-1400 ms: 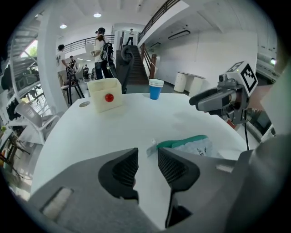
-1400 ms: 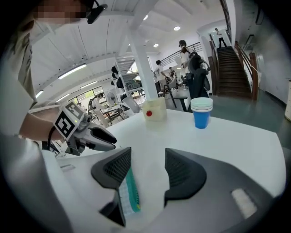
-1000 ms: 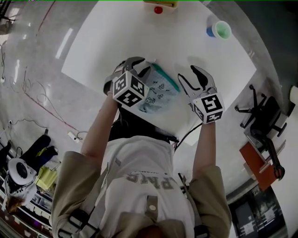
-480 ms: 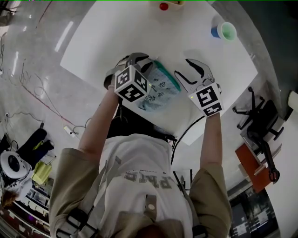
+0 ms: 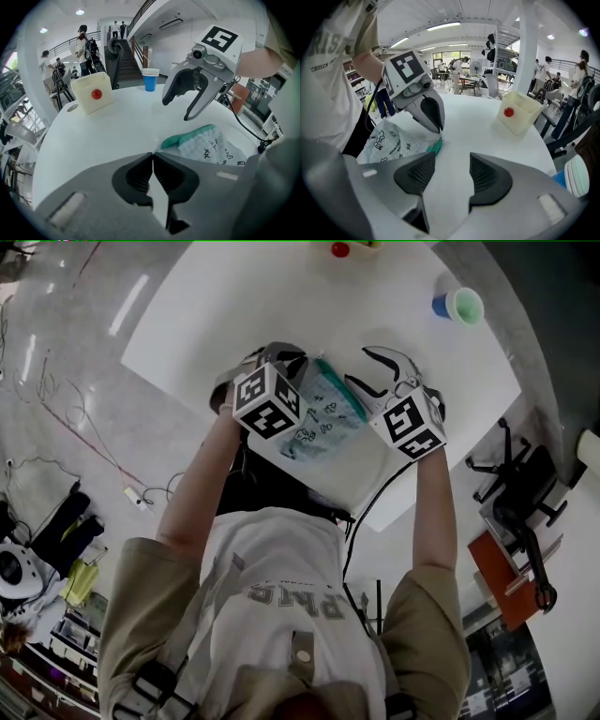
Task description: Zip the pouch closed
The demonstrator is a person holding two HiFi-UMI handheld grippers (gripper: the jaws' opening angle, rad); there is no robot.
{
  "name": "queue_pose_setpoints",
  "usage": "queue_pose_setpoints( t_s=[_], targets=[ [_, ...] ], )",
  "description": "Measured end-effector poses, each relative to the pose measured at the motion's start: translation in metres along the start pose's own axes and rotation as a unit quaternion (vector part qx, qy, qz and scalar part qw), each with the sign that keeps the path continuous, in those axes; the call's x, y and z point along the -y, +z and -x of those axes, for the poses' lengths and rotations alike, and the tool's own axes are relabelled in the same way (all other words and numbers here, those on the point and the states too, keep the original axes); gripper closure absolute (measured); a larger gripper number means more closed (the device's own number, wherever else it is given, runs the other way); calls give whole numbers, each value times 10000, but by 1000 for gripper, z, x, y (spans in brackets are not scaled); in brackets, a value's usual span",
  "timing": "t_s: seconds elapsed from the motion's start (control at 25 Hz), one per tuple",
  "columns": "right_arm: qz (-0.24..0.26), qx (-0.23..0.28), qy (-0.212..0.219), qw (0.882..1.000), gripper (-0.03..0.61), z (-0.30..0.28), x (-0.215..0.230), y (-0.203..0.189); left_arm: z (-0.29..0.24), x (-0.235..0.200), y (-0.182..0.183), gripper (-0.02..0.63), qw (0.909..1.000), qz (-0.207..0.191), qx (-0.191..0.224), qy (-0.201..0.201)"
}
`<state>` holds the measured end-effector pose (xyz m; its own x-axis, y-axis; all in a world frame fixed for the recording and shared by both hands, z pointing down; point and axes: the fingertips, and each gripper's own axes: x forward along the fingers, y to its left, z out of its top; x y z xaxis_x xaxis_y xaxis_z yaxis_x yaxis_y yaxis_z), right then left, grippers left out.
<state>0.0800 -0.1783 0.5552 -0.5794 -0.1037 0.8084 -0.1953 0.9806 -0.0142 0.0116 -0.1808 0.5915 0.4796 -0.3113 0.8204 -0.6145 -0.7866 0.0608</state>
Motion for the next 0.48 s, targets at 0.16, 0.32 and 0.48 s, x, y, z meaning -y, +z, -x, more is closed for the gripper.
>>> queue_pose_setpoints(
  t_s=[0.16, 0.32, 0.48],
  targets=[
    [210, 12, 58, 9998, 370, -7, 2, 7, 0, 1, 0, 600, 10000, 1, -8, -20],
    [445, -53, 115, 9989, 371, -16, 5, 11, 2, 1, 0, 600, 10000, -14, -16, -2],
    [1005, -204, 258, 9944, 373, -26, 7, 16, 0, 1, -1, 601, 10000, 30, -21, -41]
  ],
)
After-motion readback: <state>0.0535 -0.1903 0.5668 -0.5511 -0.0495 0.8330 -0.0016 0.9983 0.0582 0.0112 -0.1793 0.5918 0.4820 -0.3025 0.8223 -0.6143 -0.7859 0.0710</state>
